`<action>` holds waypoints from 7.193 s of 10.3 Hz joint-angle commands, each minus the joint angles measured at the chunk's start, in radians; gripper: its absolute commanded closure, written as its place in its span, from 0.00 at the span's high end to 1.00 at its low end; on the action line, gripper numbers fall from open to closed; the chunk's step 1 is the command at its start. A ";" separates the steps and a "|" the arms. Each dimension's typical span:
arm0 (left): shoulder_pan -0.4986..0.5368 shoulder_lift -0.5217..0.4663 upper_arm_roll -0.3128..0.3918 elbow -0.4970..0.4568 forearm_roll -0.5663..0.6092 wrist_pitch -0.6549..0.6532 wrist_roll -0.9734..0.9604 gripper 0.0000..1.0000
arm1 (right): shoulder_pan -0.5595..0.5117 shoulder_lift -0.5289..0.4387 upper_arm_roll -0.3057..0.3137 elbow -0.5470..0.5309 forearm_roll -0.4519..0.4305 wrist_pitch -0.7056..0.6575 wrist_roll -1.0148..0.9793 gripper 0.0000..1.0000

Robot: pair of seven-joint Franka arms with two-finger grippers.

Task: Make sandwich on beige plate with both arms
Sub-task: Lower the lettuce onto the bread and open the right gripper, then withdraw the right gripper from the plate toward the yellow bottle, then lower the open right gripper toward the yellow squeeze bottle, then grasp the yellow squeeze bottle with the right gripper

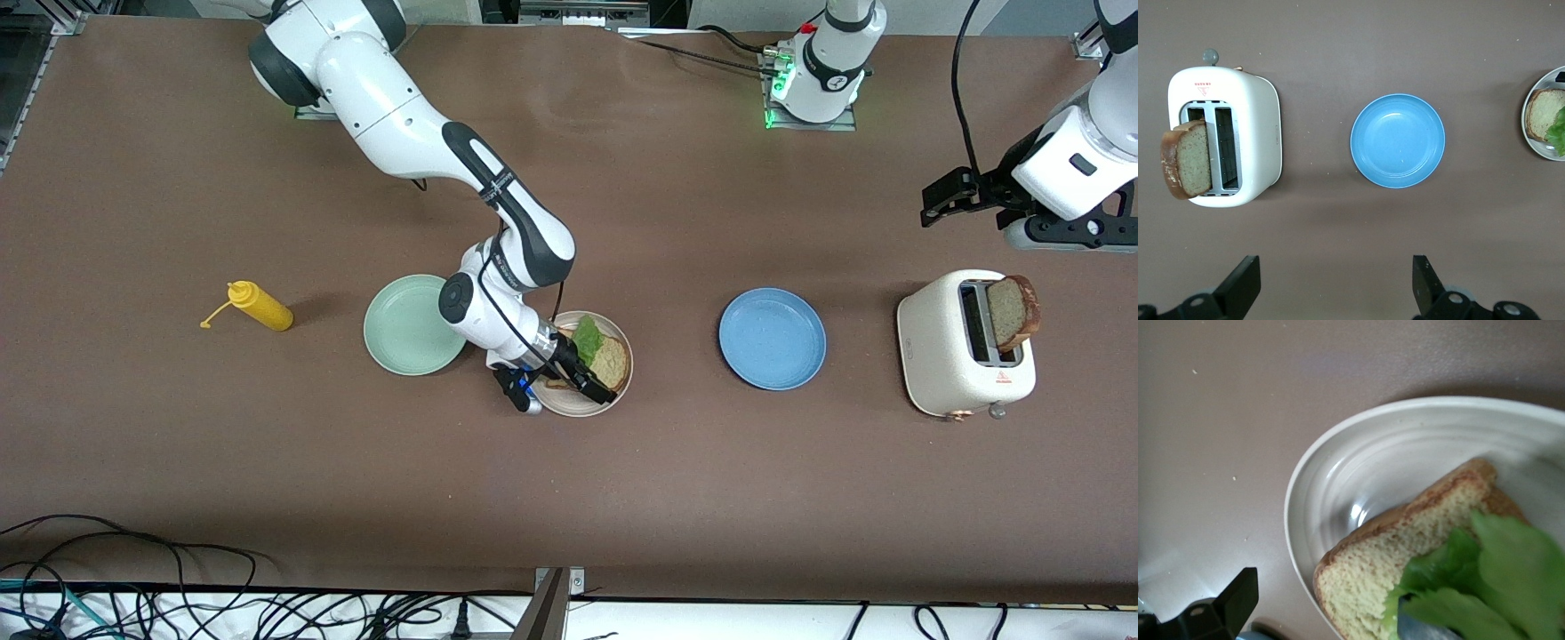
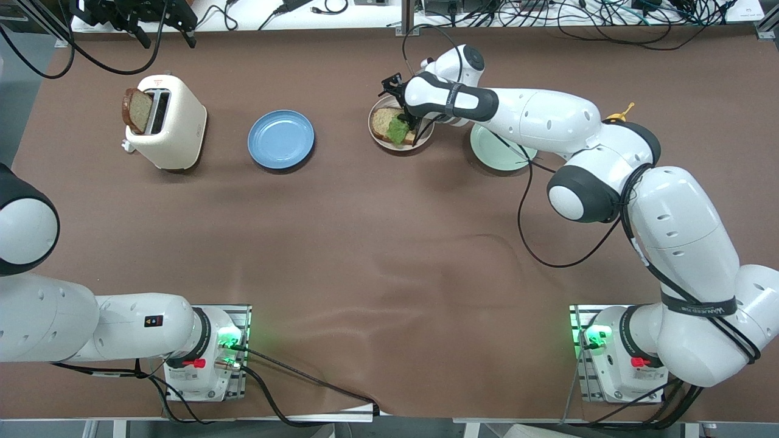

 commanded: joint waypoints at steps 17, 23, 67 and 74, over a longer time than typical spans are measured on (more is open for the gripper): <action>0.003 0.010 -0.003 0.028 0.013 -0.022 -0.002 1.00 | -0.030 -0.285 -0.299 0.046 -0.012 -0.659 0.175 1.00; 0.003 0.010 -0.003 0.028 0.012 -0.022 0.000 1.00 | -0.028 -0.409 -0.574 0.042 -0.179 -1.096 -0.326 1.00; 0.002 0.011 -0.005 0.036 0.012 -0.022 -0.003 1.00 | -0.401 -0.367 -0.792 -0.882 0.628 -1.014 -3.415 0.00; 0.002 0.011 -0.003 0.036 0.013 -0.022 -0.003 1.00 | -0.323 -0.379 -0.794 -0.721 0.556 -1.001 -3.261 0.00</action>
